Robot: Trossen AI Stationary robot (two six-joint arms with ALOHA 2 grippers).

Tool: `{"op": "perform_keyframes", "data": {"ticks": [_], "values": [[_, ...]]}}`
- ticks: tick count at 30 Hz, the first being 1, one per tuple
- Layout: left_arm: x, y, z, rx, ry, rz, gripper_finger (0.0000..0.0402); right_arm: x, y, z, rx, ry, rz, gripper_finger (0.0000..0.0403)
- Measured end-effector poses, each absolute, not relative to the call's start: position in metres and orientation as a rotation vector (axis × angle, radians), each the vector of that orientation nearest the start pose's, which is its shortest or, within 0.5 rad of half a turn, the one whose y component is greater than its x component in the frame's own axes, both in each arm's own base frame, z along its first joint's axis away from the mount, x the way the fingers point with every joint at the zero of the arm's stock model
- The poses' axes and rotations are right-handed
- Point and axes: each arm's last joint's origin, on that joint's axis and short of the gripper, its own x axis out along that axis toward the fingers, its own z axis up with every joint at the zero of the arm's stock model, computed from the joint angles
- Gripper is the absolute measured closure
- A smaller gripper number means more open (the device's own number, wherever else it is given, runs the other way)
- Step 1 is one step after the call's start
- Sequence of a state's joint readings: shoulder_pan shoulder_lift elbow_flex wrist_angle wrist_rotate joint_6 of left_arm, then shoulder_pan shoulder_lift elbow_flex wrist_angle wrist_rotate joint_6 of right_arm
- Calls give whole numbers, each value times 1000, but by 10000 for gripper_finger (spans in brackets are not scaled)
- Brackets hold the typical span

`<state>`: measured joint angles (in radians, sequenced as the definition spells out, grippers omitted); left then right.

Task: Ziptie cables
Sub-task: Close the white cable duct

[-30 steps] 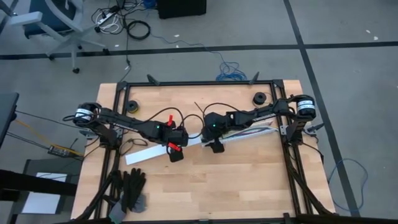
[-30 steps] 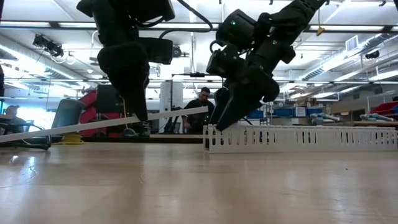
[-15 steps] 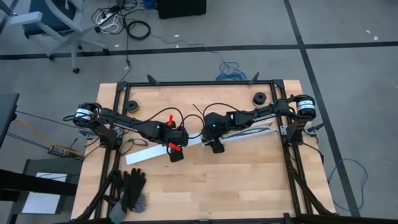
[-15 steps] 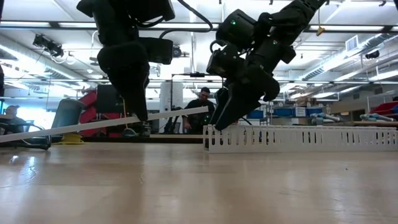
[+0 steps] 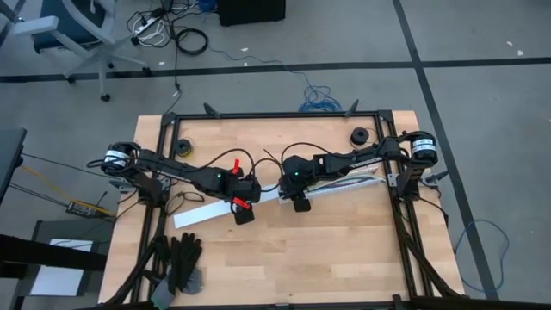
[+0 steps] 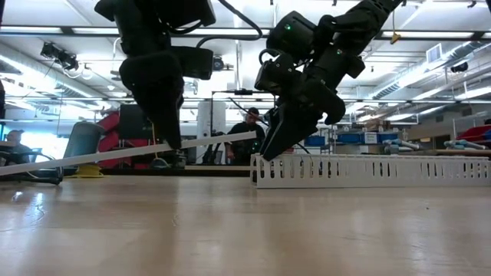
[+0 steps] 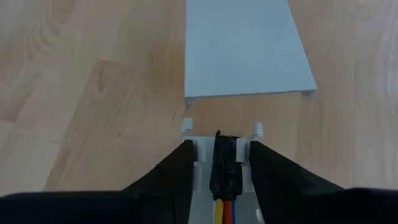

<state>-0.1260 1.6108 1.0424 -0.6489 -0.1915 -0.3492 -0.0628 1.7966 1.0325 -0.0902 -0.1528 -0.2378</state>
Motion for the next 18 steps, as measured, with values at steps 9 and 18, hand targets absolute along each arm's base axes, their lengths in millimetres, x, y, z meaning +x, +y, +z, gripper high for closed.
{"op": "perform_keyframes", "data": {"ticks": [9,18], "values": [[300,-33,195,-126,1182,253,185,360,-18,162,-131,834,184,259],[306,-28,183,-179,1223,264,171,360,-18,162,-132,834,184,256]]}}
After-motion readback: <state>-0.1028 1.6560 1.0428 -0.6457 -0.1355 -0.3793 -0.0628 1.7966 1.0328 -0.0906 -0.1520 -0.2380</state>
